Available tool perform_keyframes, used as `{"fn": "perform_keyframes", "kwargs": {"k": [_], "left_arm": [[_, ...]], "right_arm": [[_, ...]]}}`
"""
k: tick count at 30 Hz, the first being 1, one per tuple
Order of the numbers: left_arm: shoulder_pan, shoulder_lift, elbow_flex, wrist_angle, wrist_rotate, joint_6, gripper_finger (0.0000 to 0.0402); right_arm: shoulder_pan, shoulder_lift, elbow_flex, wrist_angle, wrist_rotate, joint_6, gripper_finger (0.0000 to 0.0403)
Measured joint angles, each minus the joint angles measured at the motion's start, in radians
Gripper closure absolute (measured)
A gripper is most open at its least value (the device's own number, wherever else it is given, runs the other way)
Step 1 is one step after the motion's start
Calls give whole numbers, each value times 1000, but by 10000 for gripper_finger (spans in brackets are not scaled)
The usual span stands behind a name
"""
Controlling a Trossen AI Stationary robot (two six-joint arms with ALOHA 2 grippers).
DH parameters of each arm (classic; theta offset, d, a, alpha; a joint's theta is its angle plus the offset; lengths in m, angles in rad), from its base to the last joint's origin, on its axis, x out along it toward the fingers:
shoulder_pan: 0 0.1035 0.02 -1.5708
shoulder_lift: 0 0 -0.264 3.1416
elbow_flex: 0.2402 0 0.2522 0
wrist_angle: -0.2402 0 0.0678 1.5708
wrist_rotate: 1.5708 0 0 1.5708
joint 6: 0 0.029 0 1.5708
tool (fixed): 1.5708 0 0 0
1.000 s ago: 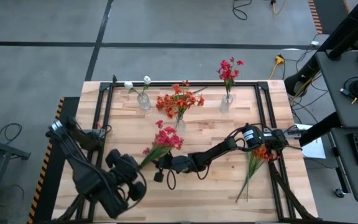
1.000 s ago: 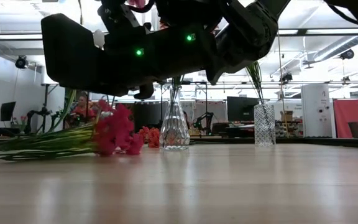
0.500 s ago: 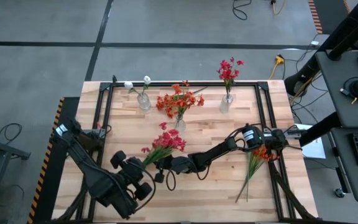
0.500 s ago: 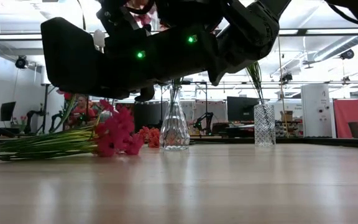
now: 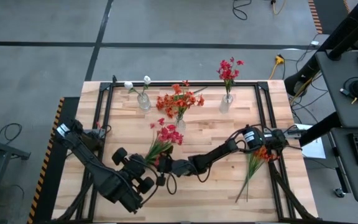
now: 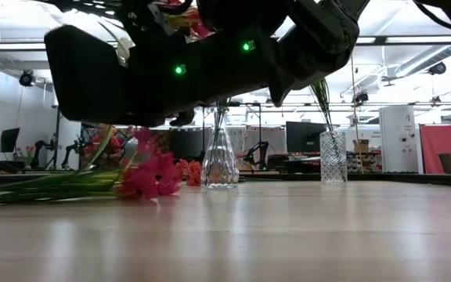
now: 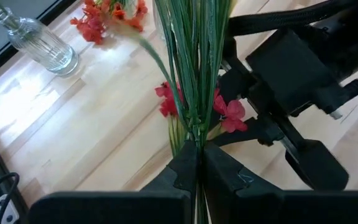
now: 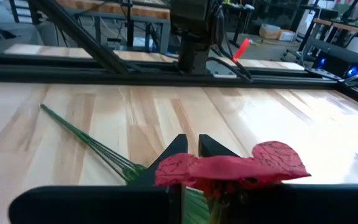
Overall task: Sort flowers into vase by color
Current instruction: Put the right red flowers into the top right transparent vase
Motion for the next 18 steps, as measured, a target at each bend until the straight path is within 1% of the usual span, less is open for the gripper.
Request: {"fn": "perform_keyframes", "kwargs": {"k": [7,13,16,18], "left_arm": [[0,-31,2,0,2,16,400],[0,-67,2,0,29,24,400],[0,-74,2,0,36,24,400],[0,-76,2,0,37,32,400]], "right_arm": [[0,0,-1,3,0,-4,369],[0,0,-1,0,0,-7,367],[0,-6,-1,-30,0,2,350],[-2,-18,-1,-68,1,22,329]]}}
